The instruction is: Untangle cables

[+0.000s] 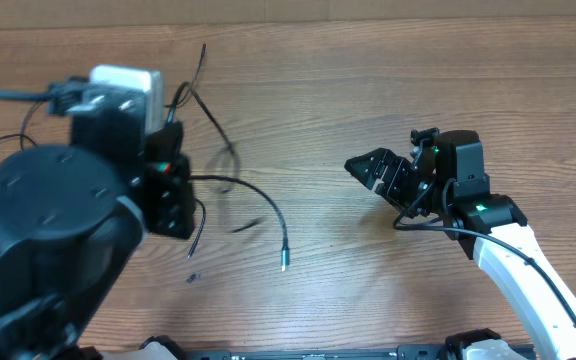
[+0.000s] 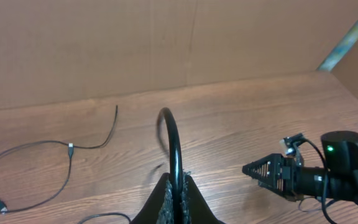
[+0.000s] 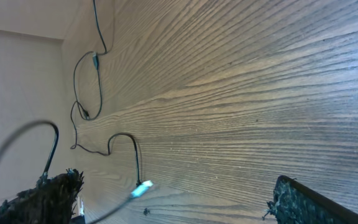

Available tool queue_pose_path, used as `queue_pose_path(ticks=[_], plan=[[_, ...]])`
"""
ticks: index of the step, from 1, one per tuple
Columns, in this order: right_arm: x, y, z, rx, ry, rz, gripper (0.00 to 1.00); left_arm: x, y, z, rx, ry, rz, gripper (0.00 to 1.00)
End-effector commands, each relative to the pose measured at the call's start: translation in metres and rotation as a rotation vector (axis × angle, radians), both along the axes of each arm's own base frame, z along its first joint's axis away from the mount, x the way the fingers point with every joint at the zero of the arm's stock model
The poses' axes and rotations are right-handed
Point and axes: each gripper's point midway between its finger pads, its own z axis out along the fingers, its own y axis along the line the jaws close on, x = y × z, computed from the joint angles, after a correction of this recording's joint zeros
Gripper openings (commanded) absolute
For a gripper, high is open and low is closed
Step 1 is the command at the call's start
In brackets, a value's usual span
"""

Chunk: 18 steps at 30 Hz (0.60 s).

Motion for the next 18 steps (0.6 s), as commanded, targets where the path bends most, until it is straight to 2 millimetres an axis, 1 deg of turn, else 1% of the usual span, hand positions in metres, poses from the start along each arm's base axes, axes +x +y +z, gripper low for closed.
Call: queue_pose_path(ticks=[1,4,6,9,12,15,18], plan=[[0.006,0.000,0.007,-0.004,-0.028,-0.001,1.00,-0.003,-0.002,0.002,0.014,-0.010,-0.034,0.04],[0.006,0.000,0.008,-0.003,-0.029,-0.001,1.00,-0.007,-0.011,0.000,-0.011,0.010,-0.087,0.04],[0.006,0.000,0.007,-0.004,-0.028,-0.001,1.00,-0.010,-0.011,0.001,-0.017,0.010,-0.095,0.04],[0.006,0.000,0.008,-0.004,-0.028,-0.001,1.00,-0.012,0.000,0.003,-0.016,-0.006,-0.059,0.04],[0.006,0.000,0.008,-0.004,-0.029,-0.001,1.00,-0.019,0.010,0.000,-0.006,-0.009,-0.041,0.04],[0.006,0.000,0.008,-0.004,-0.029,-0.001,1.00,-0.021,0.021,-0.011,0.025,0.010,-0.005,0.04],[0.006,0.000,0.008,-0.004,-0.029,-0.001,1.00,-0.021,0.037,-0.029,0.059,0.043,0.086,0.04]])
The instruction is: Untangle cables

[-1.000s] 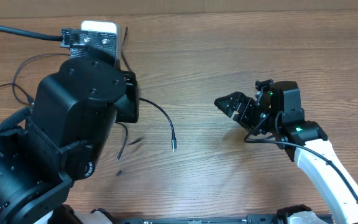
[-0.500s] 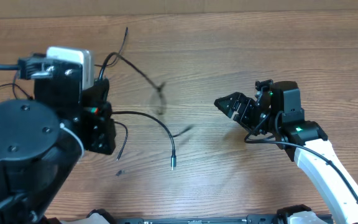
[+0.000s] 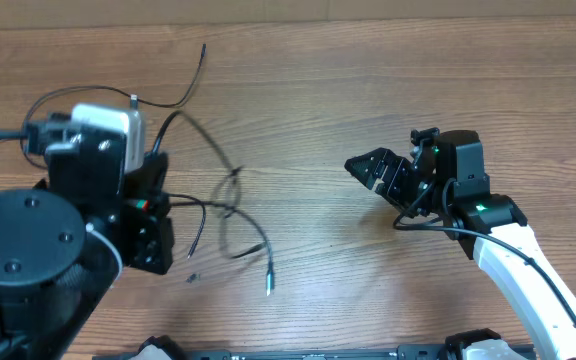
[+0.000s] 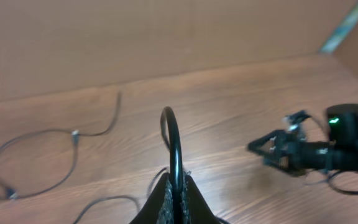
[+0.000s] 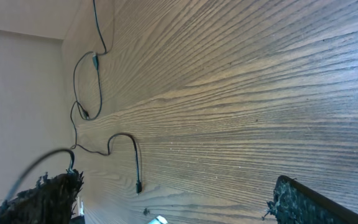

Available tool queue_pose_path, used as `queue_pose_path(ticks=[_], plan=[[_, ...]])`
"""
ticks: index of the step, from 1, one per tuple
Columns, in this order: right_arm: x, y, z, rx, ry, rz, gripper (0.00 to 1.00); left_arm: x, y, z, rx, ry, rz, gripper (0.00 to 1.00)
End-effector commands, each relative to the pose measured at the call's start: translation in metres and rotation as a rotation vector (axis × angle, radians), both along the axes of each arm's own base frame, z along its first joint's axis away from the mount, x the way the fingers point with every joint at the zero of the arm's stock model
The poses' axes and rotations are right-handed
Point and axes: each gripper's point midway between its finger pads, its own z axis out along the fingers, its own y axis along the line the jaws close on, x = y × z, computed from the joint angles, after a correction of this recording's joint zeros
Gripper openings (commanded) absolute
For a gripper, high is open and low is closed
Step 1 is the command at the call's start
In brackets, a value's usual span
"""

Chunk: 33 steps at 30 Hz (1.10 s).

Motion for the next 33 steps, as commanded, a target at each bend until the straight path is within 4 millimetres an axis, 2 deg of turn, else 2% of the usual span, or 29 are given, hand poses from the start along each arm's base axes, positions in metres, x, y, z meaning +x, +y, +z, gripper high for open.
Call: queue_pose_path(ticks=[1,8,13,20,33], plan=[[0.006,0.000,0.008,-0.003,-0.028,0.000,1.00,0.001,0.024,-0.018,0.037,0.022,0.131,0.04],[0.006,0.000,0.008,-0.003,-0.028,0.000,1.00,-0.004,0.029,-0.065,0.085,0.139,0.175,0.04],[0.005,0.000,0.007,-0.004,-0.023,0.000,1.00,-0.007,0.034,-0.085,0.094,0.183,0.217,0.05],[0.005,0.000,0.007,-0.004,-0.025,0.000,1.00,-0.010,0.041,-0.092,0.096,0.188,0.242,0.04],[0.006,0.000,0.008,-0.002,-0.032,0.000,1.00,-0.009,0.037,-0.094,0.130,0.191,0.209,0.05]])
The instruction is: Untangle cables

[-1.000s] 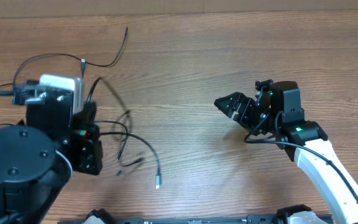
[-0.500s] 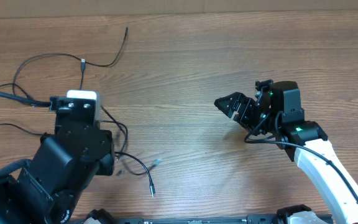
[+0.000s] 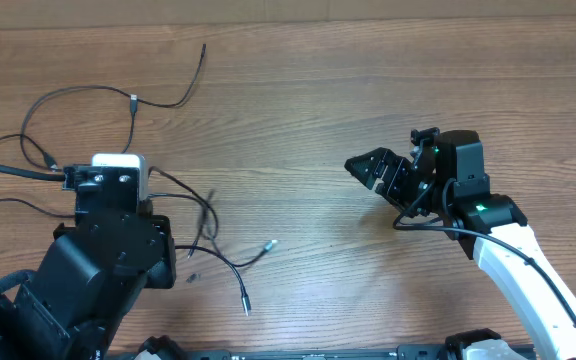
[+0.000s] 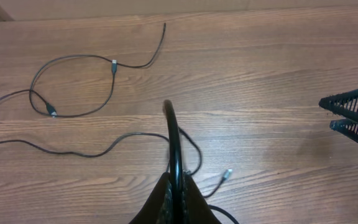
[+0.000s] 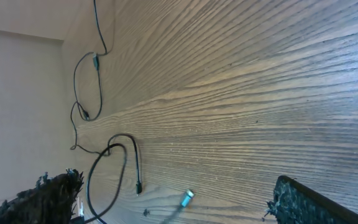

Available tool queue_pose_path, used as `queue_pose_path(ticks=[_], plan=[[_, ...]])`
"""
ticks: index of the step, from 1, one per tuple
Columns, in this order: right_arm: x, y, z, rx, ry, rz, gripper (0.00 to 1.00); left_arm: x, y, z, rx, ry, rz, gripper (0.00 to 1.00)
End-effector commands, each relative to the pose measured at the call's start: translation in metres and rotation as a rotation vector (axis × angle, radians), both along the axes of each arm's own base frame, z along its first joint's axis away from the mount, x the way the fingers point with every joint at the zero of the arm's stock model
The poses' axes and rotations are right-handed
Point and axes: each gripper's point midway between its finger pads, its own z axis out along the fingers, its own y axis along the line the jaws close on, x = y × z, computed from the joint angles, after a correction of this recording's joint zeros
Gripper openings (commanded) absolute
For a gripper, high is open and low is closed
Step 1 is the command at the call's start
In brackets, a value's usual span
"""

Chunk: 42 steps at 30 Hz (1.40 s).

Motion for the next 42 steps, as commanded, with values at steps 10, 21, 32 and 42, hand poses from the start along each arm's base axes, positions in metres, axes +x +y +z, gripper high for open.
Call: queue_pose_path(ticks=[10,21,32,42], plan=[[0.006,0.000,0.008,-0.001,-0.028,0.001,1.00,0.018,-0.016,-0.014,0.146,0.057,-0.076,0.04],[0.006,0.000,0.008,-0.001,-0.028,0.001,1.00,0.060,-0.040,-0.049,0.131,0.238,-0.150,0.04],[0.006,0.000,0.008,-0.001,-0.028,0.001,1.00,0.094,-0.040,-0.066,-0.040,0.334,-0.267,0.04],[0.006,0.000,0.008,-0.002,-0.028,0.001,1.00,0.101,0.020,-0.060,-0.238,0.324,-0.180,0.04]])
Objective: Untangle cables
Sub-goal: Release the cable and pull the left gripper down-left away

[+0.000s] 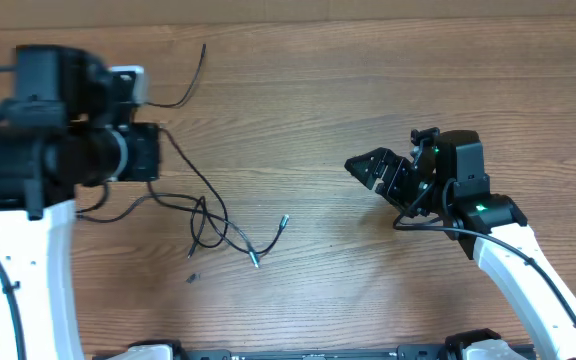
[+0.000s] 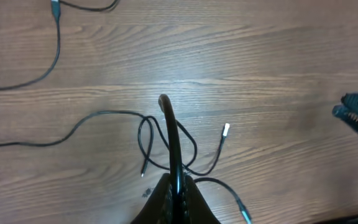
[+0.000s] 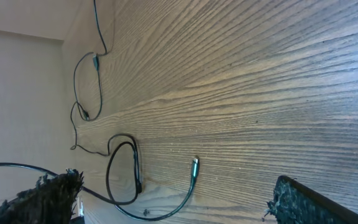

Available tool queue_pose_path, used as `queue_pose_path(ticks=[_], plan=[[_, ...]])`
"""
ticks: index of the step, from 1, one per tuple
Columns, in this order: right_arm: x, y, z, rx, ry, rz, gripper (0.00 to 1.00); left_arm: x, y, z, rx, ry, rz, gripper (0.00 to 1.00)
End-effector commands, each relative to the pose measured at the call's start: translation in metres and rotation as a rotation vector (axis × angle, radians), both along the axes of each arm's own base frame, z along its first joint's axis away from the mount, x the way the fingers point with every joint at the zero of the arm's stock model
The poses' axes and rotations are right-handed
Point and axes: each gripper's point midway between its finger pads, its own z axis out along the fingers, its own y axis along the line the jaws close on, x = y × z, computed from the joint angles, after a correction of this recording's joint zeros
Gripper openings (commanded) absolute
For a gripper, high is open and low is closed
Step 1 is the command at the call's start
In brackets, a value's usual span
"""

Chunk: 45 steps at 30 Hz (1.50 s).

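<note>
My left gripper is at the table's left and is shut on a black cable. That cable rises from between the fingers in the left wrist view. It runs down to a loose tangle of loops on the wood, with a silver connector at the tangle's right and another plug below it. My right gripper is open over the table's right half, nothing between its fingers. It faces the tangle, whose connector shows in its view.
A second thin black cable lies at the back left with its end pointing away, and it shows as a loop in the right wrist view. A small dark speck lies near the front. A brown wall runs along the table's back edge.
My left arm has moved from the front left of the table to the back left, still shut on the cable. The tangle now lies flatter, its connector further right. The right arm has not moved.
My left gripper was shut on the black cable high over the left of the table, the cable swinging. It was then lower and nearer the front edge, with the tangle trailing below. Now it is back left with the loops on the wood. The right gripper stayed open and still.
</note>
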Motion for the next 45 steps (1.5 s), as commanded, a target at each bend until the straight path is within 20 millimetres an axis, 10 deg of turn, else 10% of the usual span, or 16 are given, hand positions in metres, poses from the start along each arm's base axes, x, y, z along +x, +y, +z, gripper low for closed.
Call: queue_pose_path(ticks=[1,14,25,35,45], plan=[[0.006,0.000,0.008,-0.002,-0.028,0.000,1.00,-0.004,0.001,0.011,-0.086,-0.045,-0.054,0.05],[0.005,0.000,0.007,-0.003,-0.021,0.000,1.00,-0.010,0.083,0.004,-0.068,-0.024,0.256,0.04],[0.004,0.000,0.006,-0.003,-0.017,0.000,1.00,-0.019,0.153,-0.067,-0.118,0.097,0.546,0.04],[0.004,0.000,0.006,-0.004,-0.017,0.000,1.00,-0.049,0.215,-0.112,-0.205,0.143,0.901,0.04],[0.003,-0.001,0.005,-0.005,-0.013,0.000,1.00,-0.092,0.277,-0.118,-0.170,0.131,1.333,0.04]])
